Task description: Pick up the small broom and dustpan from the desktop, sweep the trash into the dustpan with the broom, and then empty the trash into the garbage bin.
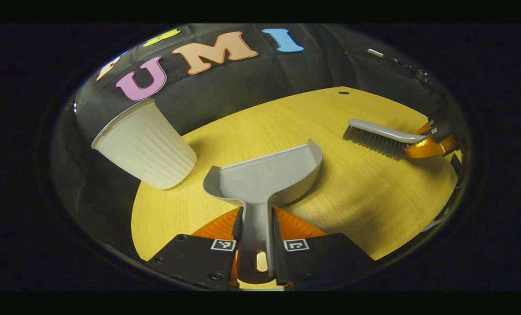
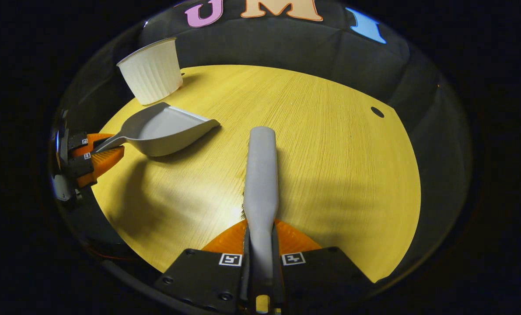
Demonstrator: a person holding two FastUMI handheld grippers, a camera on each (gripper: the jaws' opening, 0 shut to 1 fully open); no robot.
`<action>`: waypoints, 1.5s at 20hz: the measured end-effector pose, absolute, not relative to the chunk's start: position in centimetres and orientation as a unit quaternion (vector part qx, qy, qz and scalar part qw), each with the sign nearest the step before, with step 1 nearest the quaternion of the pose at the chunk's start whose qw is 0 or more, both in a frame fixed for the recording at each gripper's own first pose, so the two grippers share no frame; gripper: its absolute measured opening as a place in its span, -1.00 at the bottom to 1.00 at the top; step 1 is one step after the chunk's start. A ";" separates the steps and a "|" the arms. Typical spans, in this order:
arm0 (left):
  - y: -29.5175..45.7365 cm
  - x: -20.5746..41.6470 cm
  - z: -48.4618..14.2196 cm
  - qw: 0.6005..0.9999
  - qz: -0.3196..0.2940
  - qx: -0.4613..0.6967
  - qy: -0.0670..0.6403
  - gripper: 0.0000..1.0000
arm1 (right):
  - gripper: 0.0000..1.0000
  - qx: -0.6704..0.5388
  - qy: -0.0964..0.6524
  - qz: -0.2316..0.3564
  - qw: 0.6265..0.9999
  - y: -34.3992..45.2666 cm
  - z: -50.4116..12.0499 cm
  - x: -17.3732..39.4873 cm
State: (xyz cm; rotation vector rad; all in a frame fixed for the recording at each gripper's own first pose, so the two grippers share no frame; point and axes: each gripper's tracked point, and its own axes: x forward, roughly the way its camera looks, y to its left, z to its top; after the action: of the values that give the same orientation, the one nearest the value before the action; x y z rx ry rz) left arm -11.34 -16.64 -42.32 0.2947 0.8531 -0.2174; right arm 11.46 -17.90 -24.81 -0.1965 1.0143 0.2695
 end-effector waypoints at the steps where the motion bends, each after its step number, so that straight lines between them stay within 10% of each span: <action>1: -16.5 -11.7 -42.7 0.891 -0.103 0.140 0.419 -0.49 | -0.65 -0.096 0.486 0.126 0.859 -17.9 -25.0 11.4; 13: -17.1 -12.7 -44.2 0.878 -0.114 0.114 0.450 -0.43 | -0.53 -0.123 0.522 0.107 0.837 -17.7 -25.4 10.3; 16: -18.2 -12.5 -43.2 0.887 -0.118 0.118 0.431 0.83 | -0.51 -0.123 0.511 0.111 0.844 -17.7 -23.4 10.1; 17: -18.1 -12.4 -42.4 0.891 -0.112 0.118 0.423 0.82 | -0.50 -0.123 0.505 0.110 0.847 -17.9 -22.7 10.1; 24: -15.1 -8.4 -31.0 0.962 -0.010 0.065 0.266 0.89 | 0.90 -0.042 0.309 0.139 0.940 -15.5 -8.7 12.2; 30: -14.5 -6.5 -17.0 0.996 0.019 -0.003 0.093 0.88 | 0.87 0.008 0.079 0.128 0.989 -15.2 7.1 10.8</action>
State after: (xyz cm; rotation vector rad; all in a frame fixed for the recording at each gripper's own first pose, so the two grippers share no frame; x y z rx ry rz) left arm -6.53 -14.48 -17.03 -0.0068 0.1856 0.0390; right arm 10.82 -15.24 7.06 0.0151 0.1589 0.2574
